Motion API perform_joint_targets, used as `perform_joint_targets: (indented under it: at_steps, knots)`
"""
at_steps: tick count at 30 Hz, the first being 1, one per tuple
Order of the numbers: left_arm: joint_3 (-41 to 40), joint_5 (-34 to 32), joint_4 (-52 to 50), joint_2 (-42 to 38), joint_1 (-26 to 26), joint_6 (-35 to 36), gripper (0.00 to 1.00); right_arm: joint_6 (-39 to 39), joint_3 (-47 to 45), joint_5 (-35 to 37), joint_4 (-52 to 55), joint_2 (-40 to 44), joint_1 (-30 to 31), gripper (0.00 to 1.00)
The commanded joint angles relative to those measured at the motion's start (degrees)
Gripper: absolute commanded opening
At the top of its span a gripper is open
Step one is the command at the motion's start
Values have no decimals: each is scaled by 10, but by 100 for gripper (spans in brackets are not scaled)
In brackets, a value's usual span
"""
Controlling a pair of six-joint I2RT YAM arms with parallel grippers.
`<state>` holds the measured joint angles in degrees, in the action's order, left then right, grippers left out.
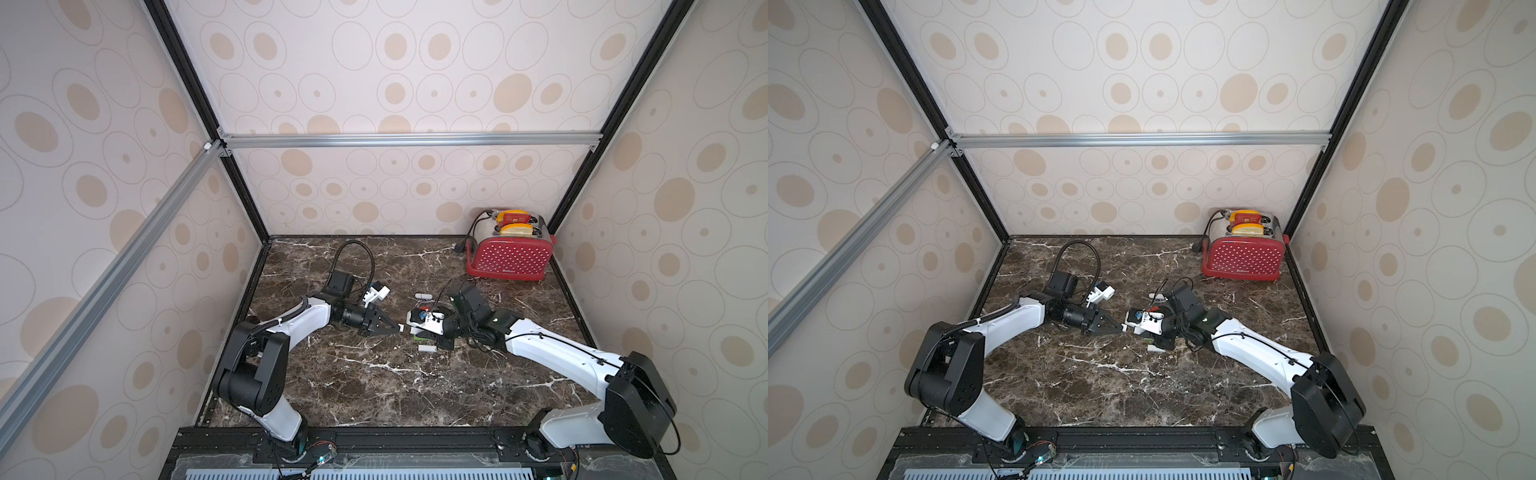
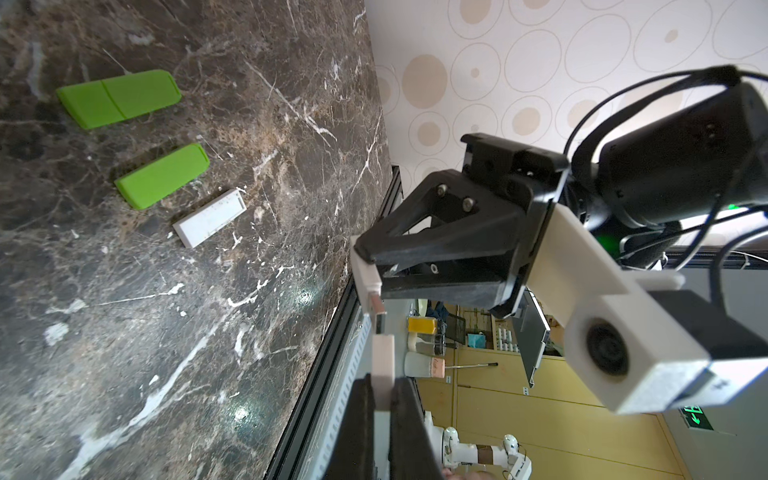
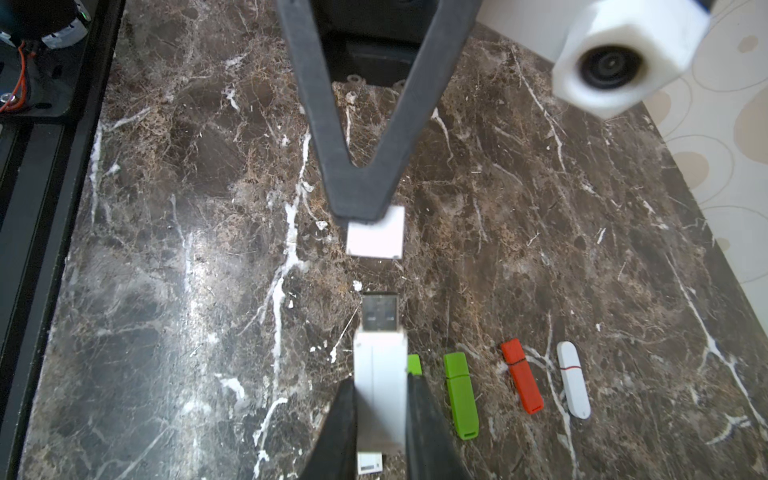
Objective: Close the usb drive cover
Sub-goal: Close the cover of the USB drive.
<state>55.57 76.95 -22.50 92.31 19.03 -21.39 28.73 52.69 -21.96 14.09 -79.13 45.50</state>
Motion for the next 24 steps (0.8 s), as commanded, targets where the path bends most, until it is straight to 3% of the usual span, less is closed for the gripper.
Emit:
perform_joint_targets:
  at_steps: [1,24]
  knots:
    - [17,11,7,5,1,-6,0,-3,19,4,-4,-8,8,10]
    - [21,-11,18,16,6,-24,0,-11,36,12,-14,-25,41,10]
